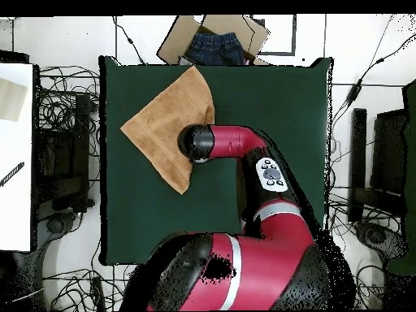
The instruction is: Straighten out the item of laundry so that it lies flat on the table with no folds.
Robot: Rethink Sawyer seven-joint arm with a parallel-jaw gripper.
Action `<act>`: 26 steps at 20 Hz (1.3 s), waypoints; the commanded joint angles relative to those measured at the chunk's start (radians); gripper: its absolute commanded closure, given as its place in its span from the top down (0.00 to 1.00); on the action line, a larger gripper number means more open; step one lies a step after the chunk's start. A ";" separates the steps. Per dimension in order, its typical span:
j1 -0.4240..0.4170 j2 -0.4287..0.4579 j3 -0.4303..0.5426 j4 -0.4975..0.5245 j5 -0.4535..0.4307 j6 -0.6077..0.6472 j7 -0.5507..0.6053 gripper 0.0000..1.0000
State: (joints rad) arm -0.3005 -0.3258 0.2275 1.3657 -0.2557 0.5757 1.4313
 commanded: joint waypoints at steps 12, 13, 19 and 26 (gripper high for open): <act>0.011 0.279 -0.062 -0.180 0.104 -0.191 0.230 0.00; 0.007 0.292 -0.063 -0.195 0.105 -0.182 0.219 0.00; -0.022 0.234 -0.075 -0.119 0.075 -0.133 0.176 0.00; -0.047 0.206 -0.074 -0.027 0.047 -0.176 0.168 0.00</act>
State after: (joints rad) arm -0.2988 -0.2777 0.2002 1.2828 -0.1251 0.6875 1.4313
